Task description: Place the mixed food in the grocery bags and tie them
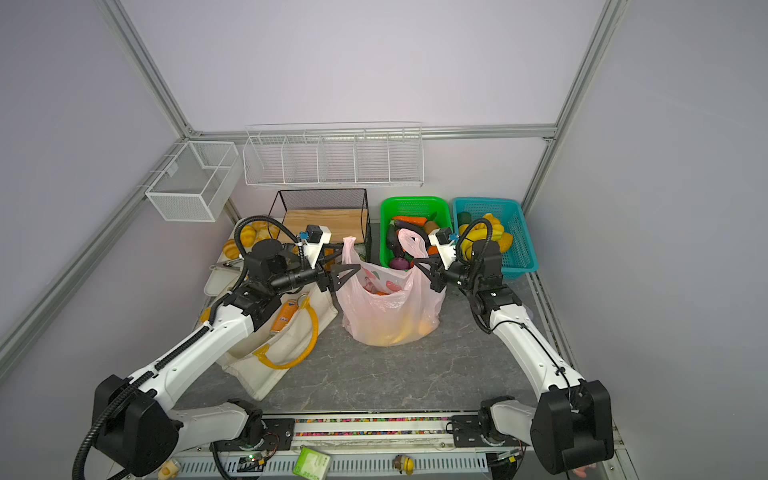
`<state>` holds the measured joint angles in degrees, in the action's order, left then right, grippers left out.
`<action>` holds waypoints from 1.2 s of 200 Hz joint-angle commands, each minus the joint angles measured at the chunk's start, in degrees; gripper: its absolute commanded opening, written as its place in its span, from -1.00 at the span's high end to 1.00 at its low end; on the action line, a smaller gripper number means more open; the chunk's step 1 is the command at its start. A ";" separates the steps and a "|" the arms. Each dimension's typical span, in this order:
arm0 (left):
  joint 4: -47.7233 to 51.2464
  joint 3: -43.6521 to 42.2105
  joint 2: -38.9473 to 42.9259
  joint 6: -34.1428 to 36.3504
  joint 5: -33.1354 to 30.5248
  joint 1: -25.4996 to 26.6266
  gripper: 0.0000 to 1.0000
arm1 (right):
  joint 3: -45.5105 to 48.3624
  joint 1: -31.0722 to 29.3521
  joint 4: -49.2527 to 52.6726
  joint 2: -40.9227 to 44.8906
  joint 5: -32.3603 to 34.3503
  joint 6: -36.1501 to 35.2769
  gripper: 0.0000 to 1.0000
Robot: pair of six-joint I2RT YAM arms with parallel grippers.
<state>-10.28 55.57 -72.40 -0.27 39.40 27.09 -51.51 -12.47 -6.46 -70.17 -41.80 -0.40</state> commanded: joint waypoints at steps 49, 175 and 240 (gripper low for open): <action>-6.62 2.23 -5.53 0.24 7.54 -0.37 0.33 | -0.34 0.13 2.30 0.40 -0.83 -0.39 0.86; 36.81 28.08 -18.71 31.64 -8.49 13.88 1.00 | -4.48 0.25 8.65 -3.36 -4.93 -3.24 0.85; 49.25 42.25 -29.13 35.69 -12.36 16.31 1.00 | -1.73 0.34 1.64 -3.66 -7.91 -3.51 0.75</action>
<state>31.88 94.17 -99.77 31.77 29.34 42.57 -54.98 -12.45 -0.78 -73.58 -46.87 -2.57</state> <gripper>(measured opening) 0.047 0.114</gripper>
